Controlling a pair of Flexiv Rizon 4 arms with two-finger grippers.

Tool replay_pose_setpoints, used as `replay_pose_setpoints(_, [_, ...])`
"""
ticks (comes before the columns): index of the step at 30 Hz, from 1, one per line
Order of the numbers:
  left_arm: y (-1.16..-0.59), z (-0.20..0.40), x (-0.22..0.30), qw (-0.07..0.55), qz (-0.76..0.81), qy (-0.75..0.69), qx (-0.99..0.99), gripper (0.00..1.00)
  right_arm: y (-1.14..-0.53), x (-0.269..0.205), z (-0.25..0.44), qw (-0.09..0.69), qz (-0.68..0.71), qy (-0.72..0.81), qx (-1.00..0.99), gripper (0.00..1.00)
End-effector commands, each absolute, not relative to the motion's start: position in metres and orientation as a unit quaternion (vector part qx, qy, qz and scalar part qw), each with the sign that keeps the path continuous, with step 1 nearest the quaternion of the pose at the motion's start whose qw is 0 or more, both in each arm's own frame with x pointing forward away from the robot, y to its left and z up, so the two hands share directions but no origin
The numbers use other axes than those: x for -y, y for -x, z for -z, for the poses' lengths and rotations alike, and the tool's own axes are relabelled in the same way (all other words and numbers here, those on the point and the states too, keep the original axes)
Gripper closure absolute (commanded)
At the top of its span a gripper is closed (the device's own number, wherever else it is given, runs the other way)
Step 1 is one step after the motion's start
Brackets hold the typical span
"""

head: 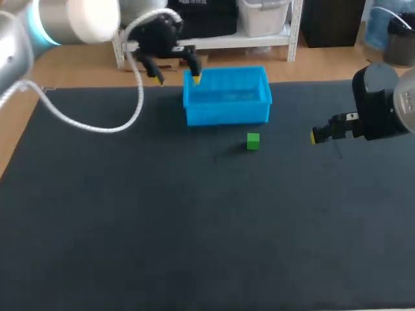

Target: Use the left arm to pick the red cube and place it into the blue plastic box first, then use the right arm to grasp the green cube and put it into the same blue plastic box after the first action is fully finished.

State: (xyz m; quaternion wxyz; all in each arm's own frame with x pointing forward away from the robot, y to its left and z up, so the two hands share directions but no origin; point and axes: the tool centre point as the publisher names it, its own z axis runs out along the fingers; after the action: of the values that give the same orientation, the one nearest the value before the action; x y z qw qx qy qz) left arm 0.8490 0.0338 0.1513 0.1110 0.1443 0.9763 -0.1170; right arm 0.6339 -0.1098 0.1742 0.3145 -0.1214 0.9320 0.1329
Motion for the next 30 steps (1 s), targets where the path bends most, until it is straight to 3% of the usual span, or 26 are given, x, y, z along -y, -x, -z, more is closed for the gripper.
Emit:
replay_pose_setpoints(1, [-0.767,-0.138,-0.074,0.309,0.17,-0.123,-0.928,0.0,-0.632,0.11,-0.174,0.317,-0.132,0.12,-0.931,0.0])
replay_pose_setpoints(15, [-0.715,-0.145,-0.115,0.398,0.209,-0.114,-0.886,0.0,-0.632,0.11,-0.174,0.317,-0.132,0.12,-0.931,0.0])
replay_pose_setpoints(30, [-0.688,-0.137,-0.125,0.412,0.23,-0.135,-0.871,0.0,-0.632,0.11,-0.174,0.317,-0.132,0.12,-0.931,0.0])
